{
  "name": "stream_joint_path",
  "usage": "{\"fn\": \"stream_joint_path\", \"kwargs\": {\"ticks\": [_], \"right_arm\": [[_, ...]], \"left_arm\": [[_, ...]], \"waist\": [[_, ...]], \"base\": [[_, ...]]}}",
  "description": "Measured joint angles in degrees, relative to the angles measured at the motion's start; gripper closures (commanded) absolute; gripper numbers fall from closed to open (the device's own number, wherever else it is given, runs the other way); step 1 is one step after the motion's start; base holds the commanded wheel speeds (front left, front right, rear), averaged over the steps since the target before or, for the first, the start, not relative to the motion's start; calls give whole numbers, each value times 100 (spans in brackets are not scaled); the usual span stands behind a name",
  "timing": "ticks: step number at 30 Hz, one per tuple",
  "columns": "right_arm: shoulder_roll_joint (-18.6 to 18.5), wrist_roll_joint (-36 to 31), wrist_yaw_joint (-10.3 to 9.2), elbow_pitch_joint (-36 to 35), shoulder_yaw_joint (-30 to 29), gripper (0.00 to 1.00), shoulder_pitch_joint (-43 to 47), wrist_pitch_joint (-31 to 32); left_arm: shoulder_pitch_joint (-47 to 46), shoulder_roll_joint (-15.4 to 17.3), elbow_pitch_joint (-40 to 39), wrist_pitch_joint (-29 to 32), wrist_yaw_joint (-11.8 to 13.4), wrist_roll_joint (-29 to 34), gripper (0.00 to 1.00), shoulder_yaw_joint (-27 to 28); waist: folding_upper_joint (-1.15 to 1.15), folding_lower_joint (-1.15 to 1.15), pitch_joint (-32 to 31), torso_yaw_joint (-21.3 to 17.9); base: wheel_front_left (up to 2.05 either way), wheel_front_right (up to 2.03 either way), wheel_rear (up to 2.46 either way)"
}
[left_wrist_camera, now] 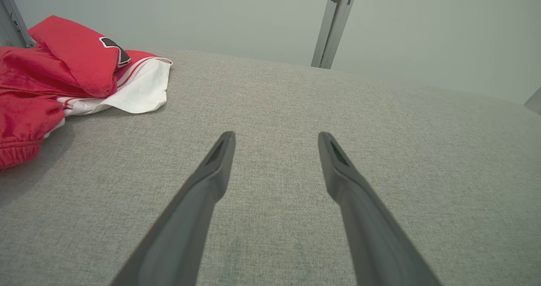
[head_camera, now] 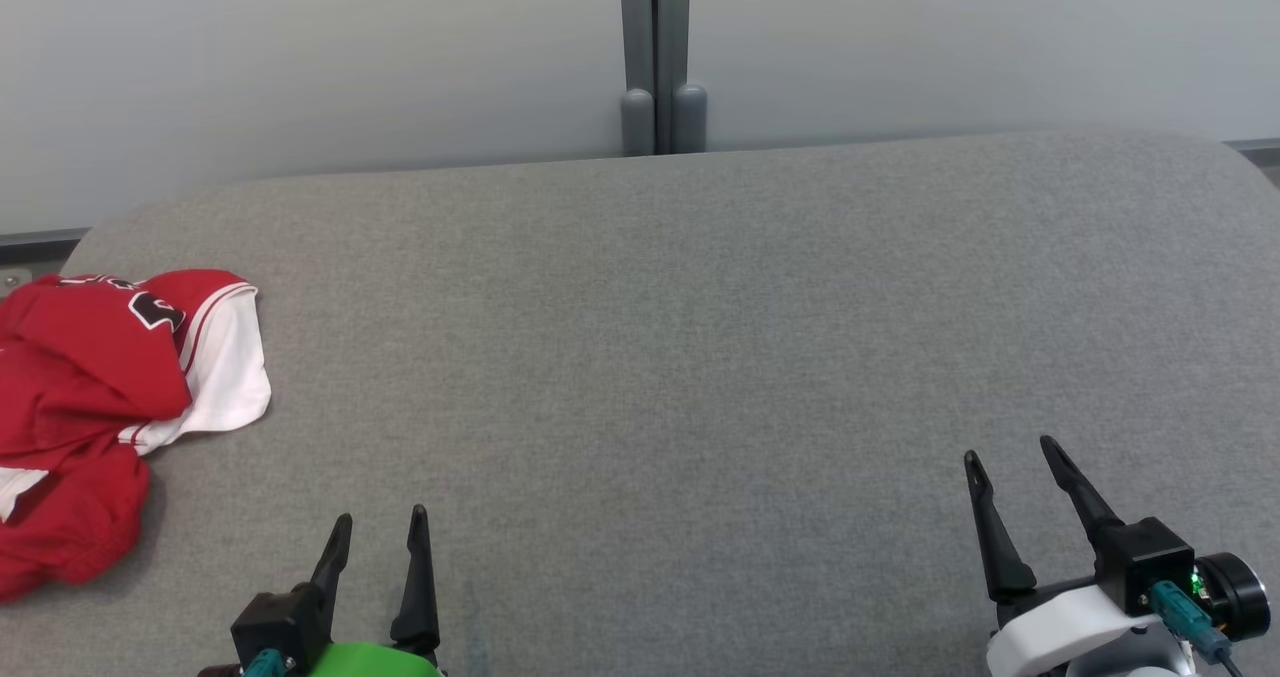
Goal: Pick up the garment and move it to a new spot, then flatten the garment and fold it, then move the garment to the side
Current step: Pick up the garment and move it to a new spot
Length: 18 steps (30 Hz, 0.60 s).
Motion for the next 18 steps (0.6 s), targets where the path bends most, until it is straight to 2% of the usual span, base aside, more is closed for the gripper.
{"fn": "stream_joint_path", "kwargs": {"ticks": [9, 18], "right_arm": [[-2, 2, 1, -37, -77, 0, 37, 0], [-2, 23, 1, -66, 0, 0, 49, 0]], "left_arm": [[-16, 1, -41, 0, -20, 14, 0, -73], [-85, 4, -135, -10, 2, 16, 0, -41]], "waist": [[0, 0, -1, 257], [0, 0, 23, 1071]], "base": [[0, 0, 0], [0, 0, 0]]}}
